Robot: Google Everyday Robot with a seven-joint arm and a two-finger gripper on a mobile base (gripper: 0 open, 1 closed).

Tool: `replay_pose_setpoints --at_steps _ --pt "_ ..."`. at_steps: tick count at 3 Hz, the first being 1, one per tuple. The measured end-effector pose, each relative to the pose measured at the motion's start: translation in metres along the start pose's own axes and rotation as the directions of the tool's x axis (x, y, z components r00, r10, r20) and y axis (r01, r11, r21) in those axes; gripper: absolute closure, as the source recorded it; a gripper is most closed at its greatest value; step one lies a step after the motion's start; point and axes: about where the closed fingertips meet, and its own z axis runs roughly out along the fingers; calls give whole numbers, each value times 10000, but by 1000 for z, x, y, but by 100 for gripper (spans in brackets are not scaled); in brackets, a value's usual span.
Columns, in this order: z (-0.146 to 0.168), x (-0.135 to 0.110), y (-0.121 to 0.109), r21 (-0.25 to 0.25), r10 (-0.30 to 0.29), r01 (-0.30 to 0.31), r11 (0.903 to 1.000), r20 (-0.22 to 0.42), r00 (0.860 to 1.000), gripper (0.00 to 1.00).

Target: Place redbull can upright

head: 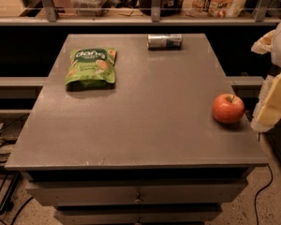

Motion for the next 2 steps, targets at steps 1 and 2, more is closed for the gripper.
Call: replay_pose_setpoints --at_steps 1,2 --pt "0 -1 0 31 -19 19 10000 3 10000 0" --pt "6 -14 -16 210 -684 686 9974 -99 9976 0"
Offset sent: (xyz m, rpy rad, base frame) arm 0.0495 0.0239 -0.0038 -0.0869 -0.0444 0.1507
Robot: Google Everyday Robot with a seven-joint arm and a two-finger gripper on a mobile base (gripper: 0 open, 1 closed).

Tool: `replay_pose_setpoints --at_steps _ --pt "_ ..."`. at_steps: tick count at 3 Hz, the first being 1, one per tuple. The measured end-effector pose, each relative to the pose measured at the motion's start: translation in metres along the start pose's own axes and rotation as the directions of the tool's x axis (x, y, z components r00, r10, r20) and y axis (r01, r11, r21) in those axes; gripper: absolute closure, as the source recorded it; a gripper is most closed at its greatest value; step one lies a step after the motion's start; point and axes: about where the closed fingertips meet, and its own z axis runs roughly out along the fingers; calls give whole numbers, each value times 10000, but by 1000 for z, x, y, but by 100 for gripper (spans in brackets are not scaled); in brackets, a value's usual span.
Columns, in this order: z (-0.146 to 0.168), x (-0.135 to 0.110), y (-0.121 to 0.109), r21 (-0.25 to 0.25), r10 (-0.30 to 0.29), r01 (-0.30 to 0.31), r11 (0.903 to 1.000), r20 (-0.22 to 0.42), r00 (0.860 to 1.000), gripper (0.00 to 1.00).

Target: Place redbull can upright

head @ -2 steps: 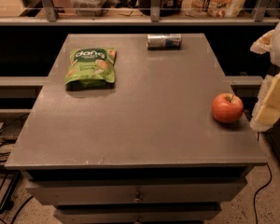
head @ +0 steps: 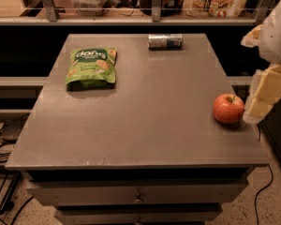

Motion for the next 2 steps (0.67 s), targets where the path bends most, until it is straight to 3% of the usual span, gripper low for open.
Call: replay_pose_setpoints --at_steps 2 --pt "21 -46 -58 526 -1413 1422 9884 -198 9898 0"
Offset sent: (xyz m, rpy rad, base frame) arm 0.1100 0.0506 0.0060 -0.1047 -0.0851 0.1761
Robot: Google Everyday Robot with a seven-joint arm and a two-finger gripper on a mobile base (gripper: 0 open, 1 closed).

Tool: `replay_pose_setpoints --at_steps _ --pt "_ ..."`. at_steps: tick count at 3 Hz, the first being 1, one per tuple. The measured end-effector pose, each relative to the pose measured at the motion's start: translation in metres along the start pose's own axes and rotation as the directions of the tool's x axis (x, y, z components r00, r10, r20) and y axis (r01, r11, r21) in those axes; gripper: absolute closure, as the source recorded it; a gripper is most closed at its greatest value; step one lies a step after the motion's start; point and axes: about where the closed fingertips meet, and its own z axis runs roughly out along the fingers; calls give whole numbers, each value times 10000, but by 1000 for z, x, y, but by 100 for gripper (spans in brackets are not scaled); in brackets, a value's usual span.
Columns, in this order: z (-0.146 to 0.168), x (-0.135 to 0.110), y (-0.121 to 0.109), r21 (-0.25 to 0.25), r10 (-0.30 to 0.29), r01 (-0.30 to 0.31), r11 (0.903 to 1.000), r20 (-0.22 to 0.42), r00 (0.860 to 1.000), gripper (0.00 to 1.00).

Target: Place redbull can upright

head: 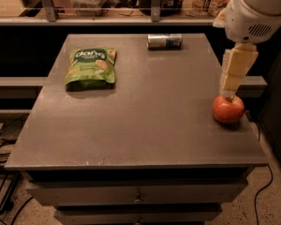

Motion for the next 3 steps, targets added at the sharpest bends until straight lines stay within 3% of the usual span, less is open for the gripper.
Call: replay_pose_setpoints --at_steps 1,2,3 --pt "0 0 0 1 0 0 10000 0 10000 0" --pt "15 -8 -24 242 119 -114 9996 -210 9997 0" --pt "42 -26 -75 710 -229 264 9971 -500 9985 0"
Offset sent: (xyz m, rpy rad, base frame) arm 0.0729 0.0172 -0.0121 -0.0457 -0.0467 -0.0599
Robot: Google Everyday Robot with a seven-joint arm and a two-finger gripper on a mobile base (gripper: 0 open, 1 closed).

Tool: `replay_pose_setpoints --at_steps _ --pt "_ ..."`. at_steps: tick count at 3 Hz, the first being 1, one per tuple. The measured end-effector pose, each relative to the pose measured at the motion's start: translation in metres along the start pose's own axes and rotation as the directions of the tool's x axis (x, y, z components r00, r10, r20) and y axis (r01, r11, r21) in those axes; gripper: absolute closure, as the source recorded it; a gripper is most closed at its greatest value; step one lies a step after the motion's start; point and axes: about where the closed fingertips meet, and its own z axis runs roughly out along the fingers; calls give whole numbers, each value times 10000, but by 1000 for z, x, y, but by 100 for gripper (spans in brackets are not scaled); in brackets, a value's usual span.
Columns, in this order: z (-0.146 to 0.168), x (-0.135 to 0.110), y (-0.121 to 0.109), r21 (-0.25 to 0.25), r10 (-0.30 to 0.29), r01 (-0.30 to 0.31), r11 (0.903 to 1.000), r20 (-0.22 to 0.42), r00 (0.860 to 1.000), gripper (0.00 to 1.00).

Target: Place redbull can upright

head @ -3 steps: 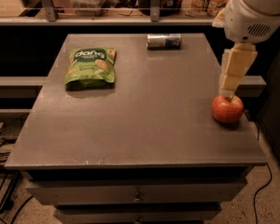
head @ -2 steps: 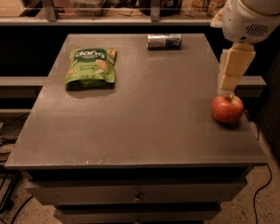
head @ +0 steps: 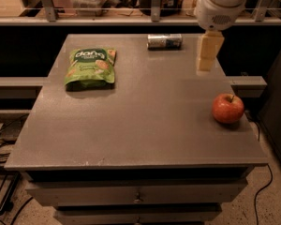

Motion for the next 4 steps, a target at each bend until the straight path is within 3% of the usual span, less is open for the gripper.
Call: replay_pose_setpoints --at_steps 3,4 --pt "73 -26 -89 394 -509 515 9979 -160 9986 0" --pt "74 -26 -94 476 -439 444 9979 -117 9990 0"
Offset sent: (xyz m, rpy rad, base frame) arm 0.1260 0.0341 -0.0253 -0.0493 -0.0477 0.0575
